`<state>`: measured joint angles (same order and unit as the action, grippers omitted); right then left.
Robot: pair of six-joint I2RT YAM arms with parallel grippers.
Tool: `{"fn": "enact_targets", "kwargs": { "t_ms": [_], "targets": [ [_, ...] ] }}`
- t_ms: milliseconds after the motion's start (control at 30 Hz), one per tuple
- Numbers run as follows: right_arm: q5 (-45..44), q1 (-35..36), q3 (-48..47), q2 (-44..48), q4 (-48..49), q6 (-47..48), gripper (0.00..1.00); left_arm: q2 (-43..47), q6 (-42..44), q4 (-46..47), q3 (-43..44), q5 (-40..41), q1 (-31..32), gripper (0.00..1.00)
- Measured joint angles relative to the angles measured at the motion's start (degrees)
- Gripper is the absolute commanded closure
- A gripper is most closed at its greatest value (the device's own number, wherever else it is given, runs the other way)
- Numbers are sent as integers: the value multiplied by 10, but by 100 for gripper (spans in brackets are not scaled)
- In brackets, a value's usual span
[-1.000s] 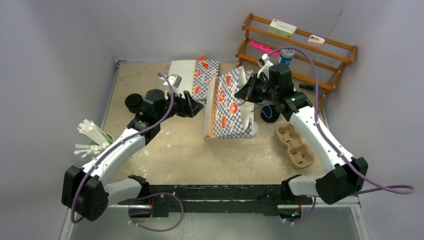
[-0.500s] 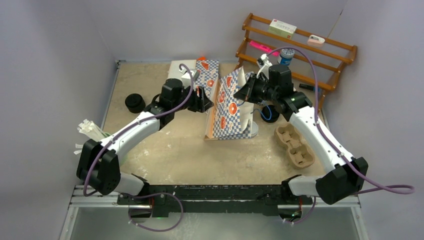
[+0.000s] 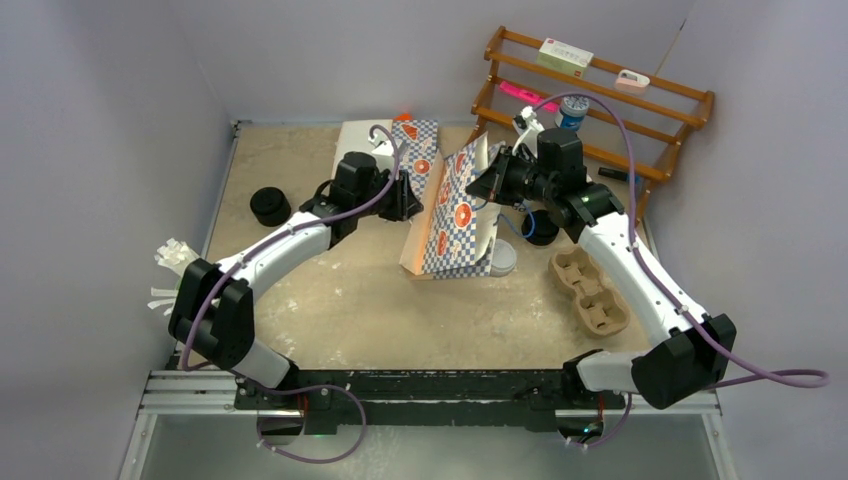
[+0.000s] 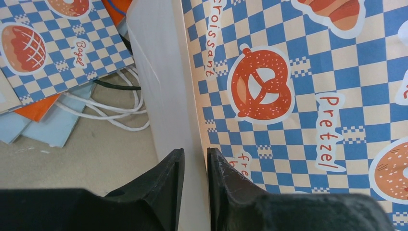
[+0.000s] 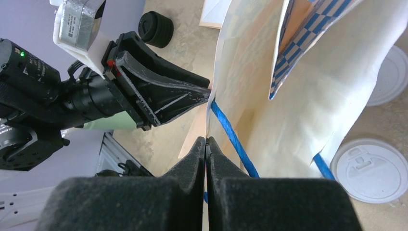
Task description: Pack the takeout coffee
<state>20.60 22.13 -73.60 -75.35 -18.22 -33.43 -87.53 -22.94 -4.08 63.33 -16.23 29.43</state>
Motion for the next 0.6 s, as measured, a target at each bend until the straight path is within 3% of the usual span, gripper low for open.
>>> {"fn": "enact_targets", "kwargs": {
  "t_ms": [167,433,600],
  "targets": [
    [0,0,0,0,1,0,100,-1,0,-1,11,6,0,100],
    [-2,0,-2,1,-7,0,100,0,0,-3,11,43,-3,100],
    [-19,0,-5,25,-30,-2,100,24,-38,72,-75,2,-59,100]
  ]
}}
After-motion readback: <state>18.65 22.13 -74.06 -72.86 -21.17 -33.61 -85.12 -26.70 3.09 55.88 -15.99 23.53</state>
